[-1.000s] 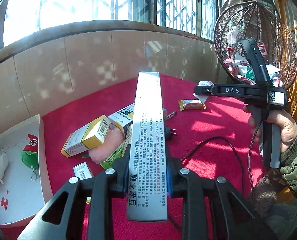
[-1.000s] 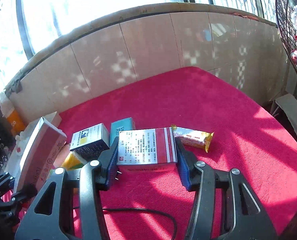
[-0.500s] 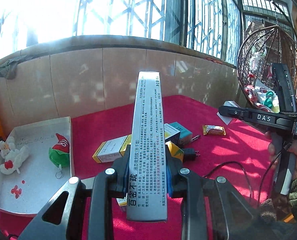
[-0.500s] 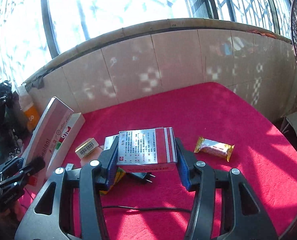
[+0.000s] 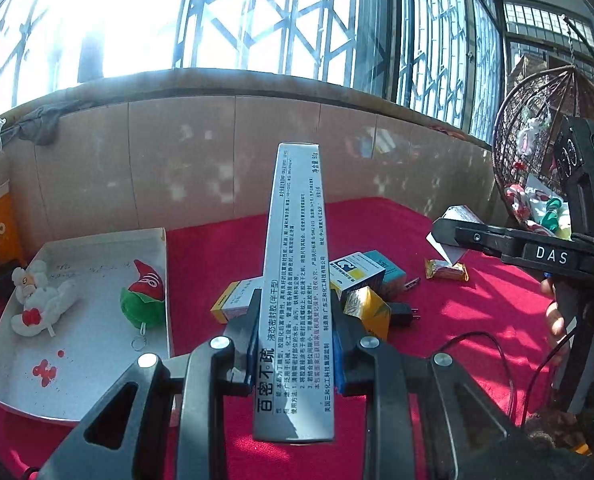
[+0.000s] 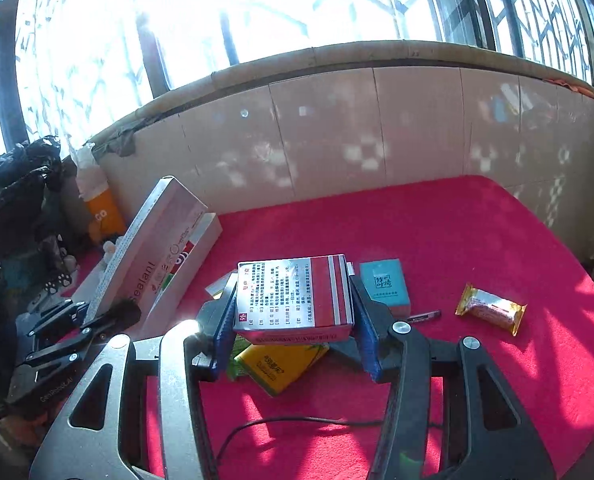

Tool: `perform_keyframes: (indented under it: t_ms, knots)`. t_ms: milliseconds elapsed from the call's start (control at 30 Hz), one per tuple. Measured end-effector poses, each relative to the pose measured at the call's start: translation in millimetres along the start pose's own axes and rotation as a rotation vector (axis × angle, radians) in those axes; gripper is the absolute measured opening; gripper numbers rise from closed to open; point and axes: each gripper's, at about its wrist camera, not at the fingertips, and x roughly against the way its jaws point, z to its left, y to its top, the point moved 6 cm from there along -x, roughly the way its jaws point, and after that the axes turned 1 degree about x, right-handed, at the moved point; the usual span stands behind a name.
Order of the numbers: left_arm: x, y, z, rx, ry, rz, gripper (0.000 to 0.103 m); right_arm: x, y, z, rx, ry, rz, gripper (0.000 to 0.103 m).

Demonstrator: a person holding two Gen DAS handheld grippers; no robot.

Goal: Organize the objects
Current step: 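Carry both boxes to the white tray and open both tools inside it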

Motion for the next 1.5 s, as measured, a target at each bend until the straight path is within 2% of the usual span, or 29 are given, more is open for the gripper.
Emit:
perform_keyframes:
  t_ms: [533,833,1267,1500]
  knots:
    - [25.7,4.6,57.0,0.122,0.089,-0.059,0.027,-14.8,10.5,79.9,0.160,0.087,0.019,0.051]
    - [40.5,5.1,99.4,0.192,0.165,-0.082,0.027,-30.2,17.3,113.5,0.210,0.128,0.044,0.051]
    - [53.3,-13.3,164.0,0.278,0.289,-0.051,0.027,-67.6,17.4,160.9,0.266,0.178,0.125,0.051]
    - [57.2,-25.8,187.5,0.316,0.322,-0.035,0.027,-91.7,13.8,177.7,0.260,0.205,0.188,0.051]
